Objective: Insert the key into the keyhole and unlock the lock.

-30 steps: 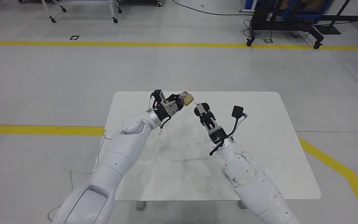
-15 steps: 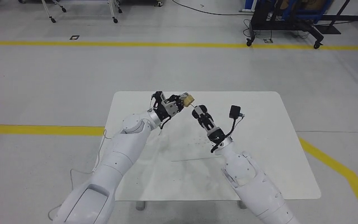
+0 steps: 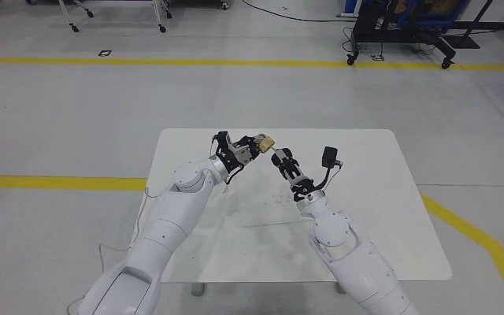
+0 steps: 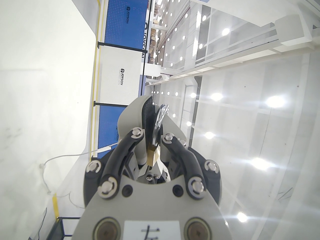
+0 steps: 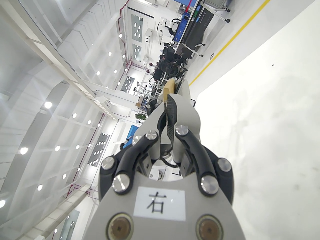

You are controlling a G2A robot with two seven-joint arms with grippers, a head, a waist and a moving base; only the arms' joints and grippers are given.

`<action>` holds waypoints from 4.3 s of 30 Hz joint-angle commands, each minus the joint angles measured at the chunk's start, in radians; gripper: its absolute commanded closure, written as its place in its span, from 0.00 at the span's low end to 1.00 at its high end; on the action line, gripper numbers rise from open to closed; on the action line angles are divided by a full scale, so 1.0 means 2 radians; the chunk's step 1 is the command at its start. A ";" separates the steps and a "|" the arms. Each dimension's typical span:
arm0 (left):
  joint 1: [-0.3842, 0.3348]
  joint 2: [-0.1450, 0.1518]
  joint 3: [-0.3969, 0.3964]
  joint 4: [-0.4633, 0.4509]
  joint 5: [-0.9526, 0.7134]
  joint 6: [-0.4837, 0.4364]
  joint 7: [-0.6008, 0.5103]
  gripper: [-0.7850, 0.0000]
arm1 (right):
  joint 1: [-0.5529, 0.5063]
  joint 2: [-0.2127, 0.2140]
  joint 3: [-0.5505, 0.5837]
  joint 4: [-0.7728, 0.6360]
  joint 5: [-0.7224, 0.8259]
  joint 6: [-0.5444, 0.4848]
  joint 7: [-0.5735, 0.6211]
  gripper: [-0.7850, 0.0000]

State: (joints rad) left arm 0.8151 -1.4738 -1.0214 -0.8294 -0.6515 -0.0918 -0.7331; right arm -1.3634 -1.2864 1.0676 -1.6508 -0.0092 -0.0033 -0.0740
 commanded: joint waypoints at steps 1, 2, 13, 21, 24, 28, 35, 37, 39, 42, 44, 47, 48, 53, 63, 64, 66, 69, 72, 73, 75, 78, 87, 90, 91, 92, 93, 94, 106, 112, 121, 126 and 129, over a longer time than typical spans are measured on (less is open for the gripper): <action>0.002 0.000 -0.001 -0.003 0.002 0.001 0.001 1.00 | 0.001 -0.001 0.000 0.001 0.000 0.003 0.001 1.00; 0.002 0.000 -0.002 -0.004 0.004 0.001 0.002 1.00 | 0.002 -0.002 0.000 0.002 0.000 0.005 0.001 1.00; 0.006 0.001 -0.007 -0.011 0.020 0.000 0.012 1.00 | -0.004 -0.005 0.004 0.000 -0.015 0.006 0.004 1.00; 0.008 0.001 -0.007 -0.015 0.035 0.001 0.017 1.00 | -0.017 -0.006 0.012 -0.011 -0.033 0.008 0.003 1.00; 0.009 0.001 -0.006 -0.016 0.040 0.002 0.019 1.00 | -0.015 -0.007 0.010 -0.012 -0.044 0.015 0.002 1.00; 0.008 0.001 -0.007 -0.016 0.044 0.002 0.020 1.00 | -0.010 -0.010 0.004 -0.008 -0.050 0.029 0.001 1.00; 0.007 0.000 -0.006 -0.016 0.053 0.003 0.020 1.00 | -0.004 -0.015 0.000 0.000 -0.051 0.036 -0.003 1.00; 0.007 0.000 -0.006 -0.016 0.054 0.004 0.020 1.00 | -0.003 -0.016 0.000 0.001 -0.052 0.036 -0.004 1.00; 0.007 0.000 -0.006 -0.015 0.055 0.004 0.020 1.00 | -0.003 -0.017 0.000 0.002 -0.053 0.037 -0.004 1.00; 0.006 -0.001 -0.004 -0.014 0.057 0.005 0.020 1.00 | -0.004 -0.018 0.001 0.002 -0.056 0.038 -0.004 1.00; 0.006 -0.002 -0.004 -0.013 0.057 0.005 0.020 1.00 | -0.004 -0.019 0.001 0.003 -0.056 0.038 -0.004 1.00; 0.005 -0.002 -0.004 -0.012 0.059 0.005 0.019 1.00 | -0.003 -0.021 0.000 0.004 -0.057 0.039 -0.003 1.00; 0.005 -0.002 -0.004 -0.011 0.059 0.005 0.019 1.00 | -0.003 -0.021 0.000 0.004 -0.057 0.039 -0.003 1.00; 0.005 -0.003 -0.005 -0.011 0.060 0.003 0.019 1.00 | -0.003 -0.023 0.000 0.006 -0.056 0.039 0.000 1.00; 0.005 -0.004 -0.007 -0.010 0.062 0.001 0.020 1.00 | -0.005 -0.026 0.010 0.004 -0.041 0.035 0.019 1.00; 0.005 -0.004 -0.007 -0.010 0.062 0.001 0.020 1.00 | -0.005 -0.026 0.010 0.004 -0.040 0.035 0.021 1.00; 0.005 -0.004 -0.008 -0.010 0.063 0.001 0.020 1.00 | -0.005 -0.026 0.011 0.003 -0.040 0.036 0.023 1.00; 0.005 -0.004 -0.009 -0.009 0.065 0.002 0.021 1.00 | -0.005 -0.027 0.013 0.003 -0.039 0.034 0.032 1.00; 0.004 -0.004 -0.010 -0.009 0.068 0.002 0.022 1.00 | -0.006 -0.026 0.020 0.002 -0.033 0.032 0.043 1.00; 0.005 -0.004 -0.010 -0.010 0.069 0.002 0.022 1.00 | -0.007 -0.026 0.023 0.001 -0.031 0.032 0.047 1.00; 0.004 -0.004 -0.011 -0.010 0.072 0.003 0.022 1.00 | -0.010 -0.025 0.030 -0.002 -0.028 0.030 0.054 1.00; 0.005 -0.004 -0.011 -0.012 0.074 0.004 0.021 1.00 | -0.013 -0.024 0.038 -0.006 -0.025 0.029 0.065 1.00; 0.006 -0.004 -0.014 -0.012 0.073 0.010 0.017 1.00 | -0.009 -0.024 0.038 -0.007 -0.030 0.047 0.088 1.00; 0.006 -0.004 -0.014 -0.014 0.075 0.010 0.018 1.00 | -0.008 -0.025 0.037 -0.006 -0.030 0.049 0.089 1.00; 0.007 -0.004 -0.014 -0.014 0.076 0.010 0.018 1.00 | -0.007 -0.025 0.037 -0.005 -0.030 0.049 0.089 1.00; 0.007 -0.004 -0.014 -0.014 0.076 0.011 0.018 1.00 | -0.007 -0.026 0.037 -0.005 -0.030 0.050 0.090 1.00; 0.007 -0.004 -0.014 -0.014 0.076 0.011 0.018 1.00 | -0.006 -0.026 0.037 -0.004 -0.031 0.052 0.090 1.00; 0.007 -0.004 -0.014 -0.015 0.077 0.012 0.017 1.00 | -0.005 -0.026 0.037 -0.003 -0.031 0.053 0.090 1.00; 0.007 -0.004 -0.014 -0.017 0.089 0.011 0.015 1.00 | 0.005 -0.030 0.033 0.005 -0.033 0.062 0.090 1.00; 0.007 -0.003 -0.012 -0.020 0.098 0.011 0.011 1.00 | 0.005 -0.031 0.033 0.004 -0.037 0.070 0.089 1.00; 0.008 -0.004 -0.015 -0.020 0.090 0.017 0.008 1.00 | 0.005 -0.033 0.033 0.003 -0.039 0.072 0.085 0.69; 0.008 -0.004 -0.017 -0.019 0.085 0.021 0.009 1.00 | -0.001 -0.033 0.037 -0.001 -0.037 0.064 0.086 0.74; 0.009 -0.005 -0.017 -0.019 0.083 0.022 0.008 1.00 | -0.005 -0.032 0.041 -0.003 -0.036 0.056 0.090 0.75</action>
State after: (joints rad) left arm 0.8321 -1.4826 -1.0556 -0.8663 -0.4826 -0.0488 -0.7153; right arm -1.3718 -1.3516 1.1471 -1.6558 -0.0808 0.1123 0.1038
